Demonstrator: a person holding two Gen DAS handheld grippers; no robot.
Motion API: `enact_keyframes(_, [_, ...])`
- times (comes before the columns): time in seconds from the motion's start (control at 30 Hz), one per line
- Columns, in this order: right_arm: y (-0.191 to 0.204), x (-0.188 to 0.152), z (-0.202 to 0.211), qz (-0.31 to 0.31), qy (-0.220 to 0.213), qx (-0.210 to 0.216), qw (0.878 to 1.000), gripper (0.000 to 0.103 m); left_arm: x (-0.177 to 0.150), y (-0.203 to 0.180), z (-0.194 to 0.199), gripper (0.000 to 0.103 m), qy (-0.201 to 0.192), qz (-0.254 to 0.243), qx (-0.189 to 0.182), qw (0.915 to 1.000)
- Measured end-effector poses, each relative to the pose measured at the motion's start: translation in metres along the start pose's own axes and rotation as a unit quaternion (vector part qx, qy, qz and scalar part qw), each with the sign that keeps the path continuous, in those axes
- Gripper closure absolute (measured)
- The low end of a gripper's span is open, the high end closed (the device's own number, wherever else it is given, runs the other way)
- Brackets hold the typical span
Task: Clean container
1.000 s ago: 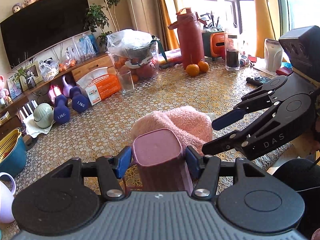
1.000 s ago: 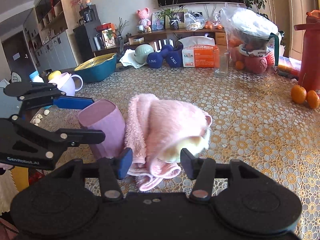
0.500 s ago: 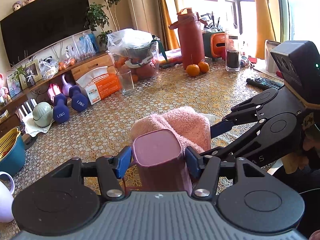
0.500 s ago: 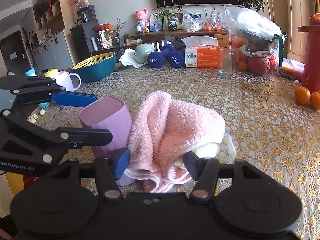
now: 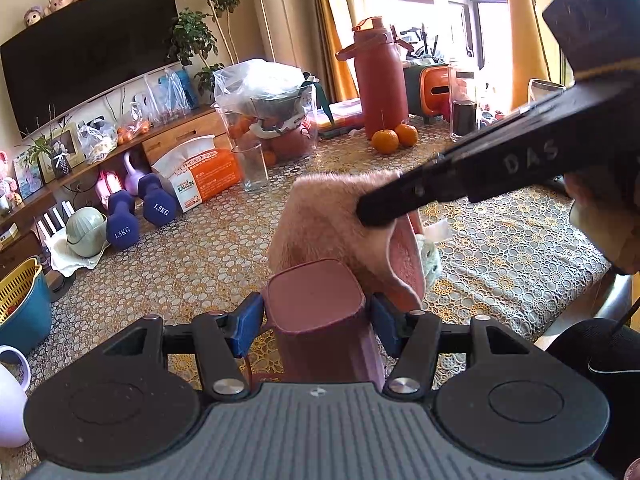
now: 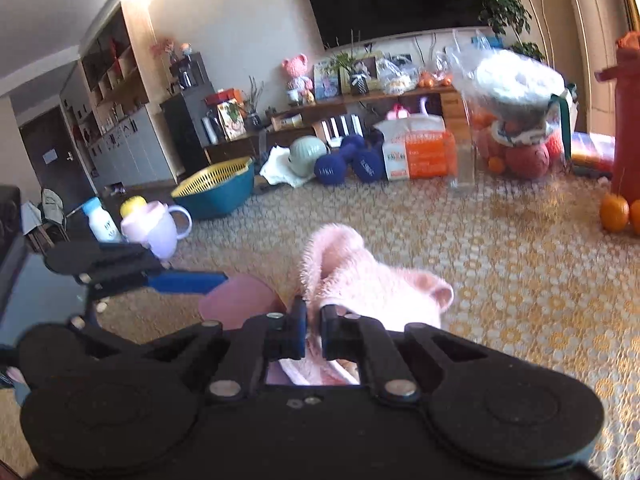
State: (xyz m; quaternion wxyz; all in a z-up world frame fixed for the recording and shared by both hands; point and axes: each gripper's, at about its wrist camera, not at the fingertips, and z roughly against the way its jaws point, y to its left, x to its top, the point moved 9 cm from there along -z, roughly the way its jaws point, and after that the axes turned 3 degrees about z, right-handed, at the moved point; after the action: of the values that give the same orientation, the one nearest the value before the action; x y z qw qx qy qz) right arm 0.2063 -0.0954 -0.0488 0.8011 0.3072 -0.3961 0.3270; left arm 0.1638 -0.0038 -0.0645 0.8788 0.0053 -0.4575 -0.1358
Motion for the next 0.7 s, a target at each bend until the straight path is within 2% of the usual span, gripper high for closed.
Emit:
enact_keyframes(0.13, [0.033,0.02,0.006,0.034,-0.002,0.039,0.999,0.097,0.001,-0.001,0.0,0.045,-0.001,-0.003,0.003,1.0])
enact_keyframes(0.27, [0.056,0.008,-0.016,0.074,0.039,0.047,0.995,0.097,0.001,-0.001,0.0,0.045,0.0,-0.003,0.004,1.0])
enact_keyframes(0.33, [0.056,0.003,-0.025,0.075,0.05,0.045,0.995,0.097,0.001,0.0,0.0,0.045,0.0,0.0,0.004,1.0])
enact_keyframes(0.47, [0.046,0.008,-0.034,0.068,0.038,0.029,0.997,0.098,0.002,0.0,-0.001,0.045,-0.003,-0.003,0.005,1.0])
enact_keyframes(0.63, [0.024,0.016,-0.024,0.049,0.013,-0.022,0.998,0.097,0.003,0.0,-0.001,0.045,-0.003,-0.005,0.005,1.0])
enact_keyframes(0.7, [0.021,0.016,-0.012,0.028,0.009,0.005,1.0,0.097,0.002,0.001,-0.001,0.045,-0.003,-0.002,0.003,1.0])
